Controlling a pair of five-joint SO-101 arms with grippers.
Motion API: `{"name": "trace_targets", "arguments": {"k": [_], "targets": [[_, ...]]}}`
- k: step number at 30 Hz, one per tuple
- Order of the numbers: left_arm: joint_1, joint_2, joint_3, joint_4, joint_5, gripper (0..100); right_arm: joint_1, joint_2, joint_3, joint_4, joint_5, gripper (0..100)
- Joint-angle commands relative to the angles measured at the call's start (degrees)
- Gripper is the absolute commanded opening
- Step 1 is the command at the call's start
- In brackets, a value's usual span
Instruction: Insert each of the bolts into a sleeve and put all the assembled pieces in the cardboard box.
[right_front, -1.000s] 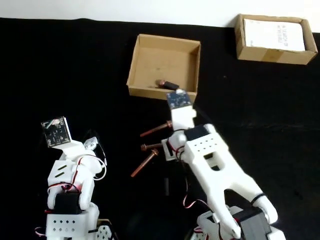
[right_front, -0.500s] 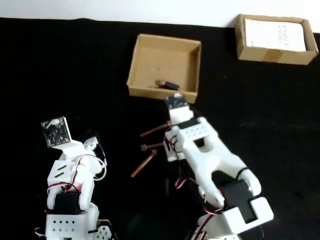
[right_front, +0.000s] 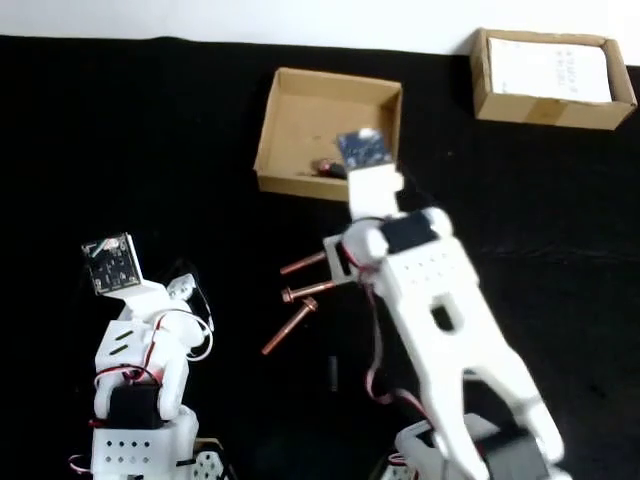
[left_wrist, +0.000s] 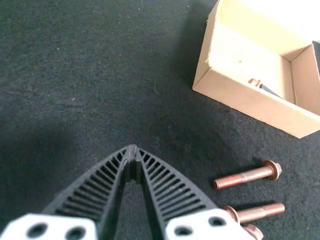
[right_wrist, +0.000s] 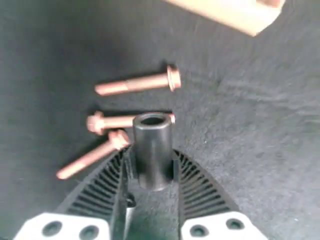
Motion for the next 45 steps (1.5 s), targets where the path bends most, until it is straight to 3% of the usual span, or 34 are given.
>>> {"name": "trace_targets", "arguments": {"k": [1, 6, 8, 14, 22, 26, 33, 45], "targets": [[0.40, 0.13, 1.01, 0.26, -0.09, 1, 0.48, -13.93, -3.30, 5.58, 0.26, 0.8], [0.40, 0.13, 1.01, 0.44, -0.35, 1, 0.57, -28.97, -3.12, 14.90, 0.26, 0.8], [0.40, 0.13, 1.01, 0.88, -3.69, 1, 2.42, -34.07, -2.86, 17.80, 0.26, 0.8], [2.07, 0.13, 0.75, 5.98, -8.09, 1, 21.32, -46.64, 1.10, 21.05, 0.97, 0.8], [8.31, 2.33, -10.51, 16.26, -14.07, 1, 41.98, -68.88, 16.48, 16.66, 8.97, 0.8], [9.45, 16.66, -19.21, 16.26, -16.70, 1, 50.68, -81.36, 27.82, 10.51, 11.43, 0.8], [10.24, 56.04, -45.49, 16.79, -19.52, 1, 64.22, -79.25, 38.02, -1.10, 11.52, 0.8], [21.32, 97.71, -84.62, 27.08, -41.76, 1, 83.30, -79.25, 62.81, -31.69, 11.87, 0.8]]}}
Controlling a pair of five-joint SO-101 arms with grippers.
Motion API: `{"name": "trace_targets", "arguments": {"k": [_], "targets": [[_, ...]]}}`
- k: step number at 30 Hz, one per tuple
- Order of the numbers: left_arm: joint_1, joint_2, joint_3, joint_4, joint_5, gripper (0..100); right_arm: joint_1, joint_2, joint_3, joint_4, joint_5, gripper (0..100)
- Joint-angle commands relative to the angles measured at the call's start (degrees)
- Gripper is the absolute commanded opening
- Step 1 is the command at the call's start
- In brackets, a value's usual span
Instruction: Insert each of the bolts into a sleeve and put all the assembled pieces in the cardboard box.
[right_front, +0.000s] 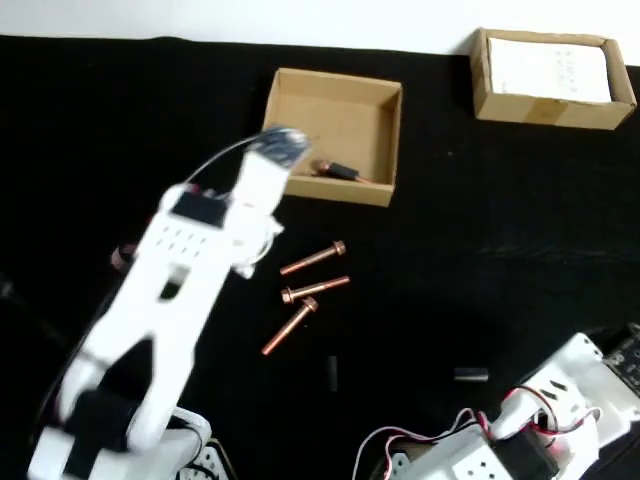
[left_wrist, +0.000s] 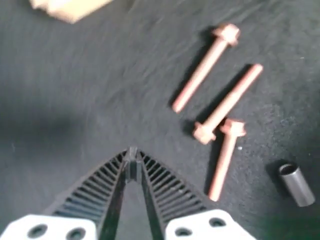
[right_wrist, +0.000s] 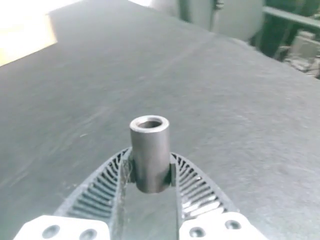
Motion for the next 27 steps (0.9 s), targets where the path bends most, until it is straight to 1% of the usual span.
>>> {"name": "trace_targets", "arguments": {"k": [1, 5, 6, 8, 11, 12, 16, 21, 27], "targets": [[3.03, 8.66, -11.56, 1.58, -7.38, 1, 5.23, -0.40, 6.02, -10.24, 0.44, 0.8], [5.05, 17.89, -18.68, 1.93, -13.63, 1, 9.19, -0.40, 11.65, -17.98, 0.70, 0.8], [5.23, 19.91, -20.26, 2.11, -14.95, 2, 9.89, -0.40, 12.79, -19.30, 1.76, 0.8], [5.49, 23.87, -23.60, 3.87, -17.14, 7, 10.86, -0.40, 14.81, -21.67, 3.69, 0.8], [5.76, 29.67, -29.49, 8.44, -20.84, 15, 12.26, -0.40, 17.54, -25.54, 4.48, 0.8], [5.85, 31.34, -31.43, 9.93, -21.71, 16, 12.44, -0.40, 18.24, -26.77, 4.48, 0.8], [5.85, 38.11, -38.90, 13.27, -22.33, 16, 12.44, -0.40, 19.30, -28.62, 4.48, 0.8], [6.46, 44.62, -46.99, 13.36, -22.33, 16, 12.00, -0.40, 19.30, -28.62, 4.48, 0.8], [9.45, 50.68, -52.62, 14.68, -22.24, 16, 11.91, -0.40, 19.30, -28.62, 4.48, 0.8]]}}
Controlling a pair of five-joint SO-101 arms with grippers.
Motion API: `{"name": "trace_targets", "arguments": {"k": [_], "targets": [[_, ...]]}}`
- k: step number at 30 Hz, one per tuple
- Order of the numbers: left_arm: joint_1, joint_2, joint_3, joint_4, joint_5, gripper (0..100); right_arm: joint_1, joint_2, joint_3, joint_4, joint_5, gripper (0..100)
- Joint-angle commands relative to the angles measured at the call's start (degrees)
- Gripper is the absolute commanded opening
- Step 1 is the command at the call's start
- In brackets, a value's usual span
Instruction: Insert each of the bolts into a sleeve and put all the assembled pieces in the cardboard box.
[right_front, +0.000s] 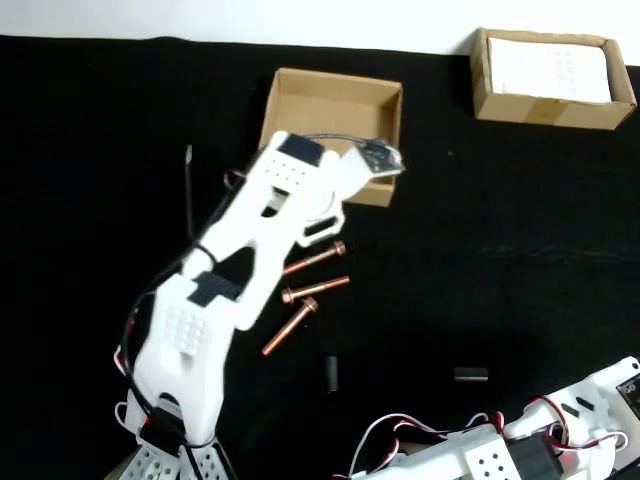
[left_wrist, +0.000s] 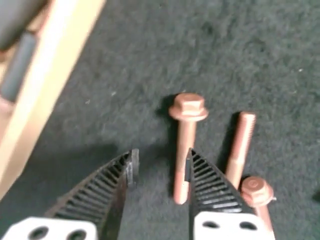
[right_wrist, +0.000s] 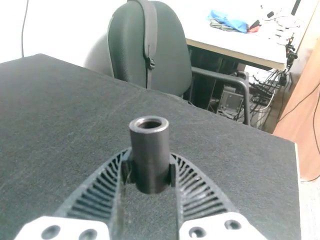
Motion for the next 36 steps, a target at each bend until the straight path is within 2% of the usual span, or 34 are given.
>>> {"name": "trace_targets", "arguments": {"k": [1, 11, 16, 18, 26, 31, 33, 36], "targets": [[2.59, 1.36, -4.53, 1.85, -0.18, 16, 0.04, -0.48, 7.08, -1.63, 0.53, 0.8], [2.77, 9.19, -11.38, 2.73, 0.09, 16, 0.04, -0.48, 6.81, -1.63, 0.53, 0.8], [0.57, 15.78, -18.95, 3.34, 0.09, 4, 0.48, -0.48, 6.46, -1.63, 0.62, 0.8], [0.84, 17.98, -22.20, 5.71, 0.09, 1, 0.48, -0.48, 6.46, -1.63, 0.62, 0.8], [1.71, 23.08, -33.10, 15.38, 0.88, 1, 0.04, -0.48, 6.37, -3.47, 0.53, 0.8], [1.63, 22.73, -44.53, 19.16, 14.07, 1, -2.68, -0.48, 4.35, -3.21, 0.00, 0.8], [1.80, 21.23, -49.71, 19.16, 20.22, 1, -4.70, -0.48, 2.07, -2.51, -2.73, 0.8], [1.98, 16.13, -54.81, 19.34, 27.60, 1, -8.40, -0.48, -4.53, 5.85, -6.33, 0.8]]}}
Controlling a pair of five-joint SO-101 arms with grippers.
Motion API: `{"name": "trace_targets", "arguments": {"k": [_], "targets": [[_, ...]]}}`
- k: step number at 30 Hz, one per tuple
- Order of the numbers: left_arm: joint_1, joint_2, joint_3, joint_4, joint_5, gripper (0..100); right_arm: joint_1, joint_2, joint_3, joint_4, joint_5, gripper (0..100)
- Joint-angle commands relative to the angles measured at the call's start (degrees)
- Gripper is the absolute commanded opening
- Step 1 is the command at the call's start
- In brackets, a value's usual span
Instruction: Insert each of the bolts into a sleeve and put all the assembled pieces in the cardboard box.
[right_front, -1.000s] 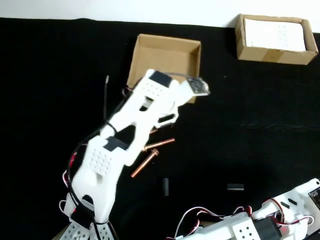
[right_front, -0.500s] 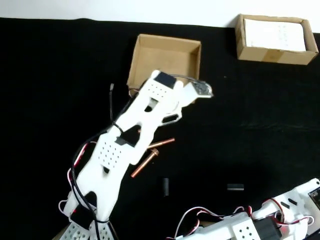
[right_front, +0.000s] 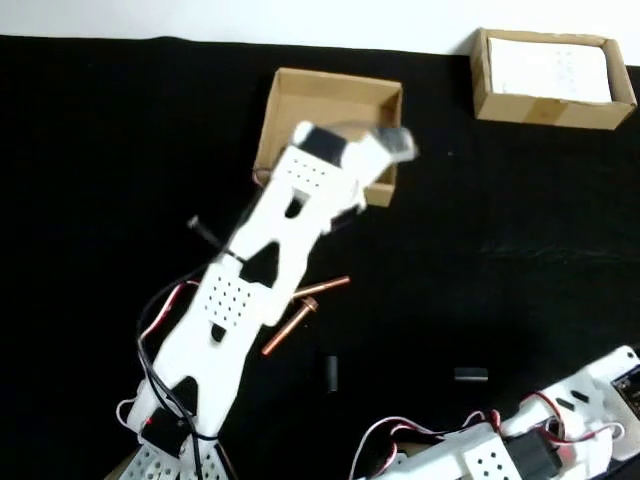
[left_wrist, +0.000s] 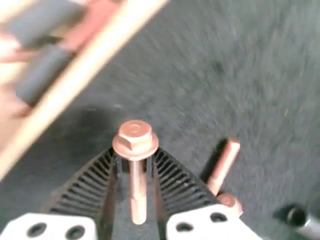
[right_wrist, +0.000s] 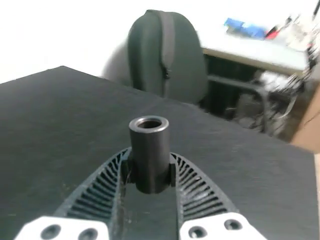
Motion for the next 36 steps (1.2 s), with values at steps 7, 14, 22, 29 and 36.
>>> {"name": "trace_targets", "arguments": {"k": [7, 14, 22, 29, 36], "targets": [[1.89, -27.91, 0.75, 0.79, 9.32, 1, -15.34, -0.48, -16.48, 25.71, -8.70, 0.8], [6.55, -55.69, 30.46, 0.70, 9.23, 1, -29.32, -0.48, -18.07, 26.51, -9.85, 0.8], [9.01, -82.42, 63.25, -3.96, 9.14, 1, -51.12, -0.48, -17.89, 26.51, -9.85, 0.8], [4.09, -108.35, 95.43, -33.85, 9.14, 1, -71.16, -0.48, -17.45, 26.51, -9.85, 0.8], [9.45, -131.56, 129.98, -67.60, 9.23, 1, -80.04, -0.48, -17.45, 26.42, -9.85, 0.8]]}}
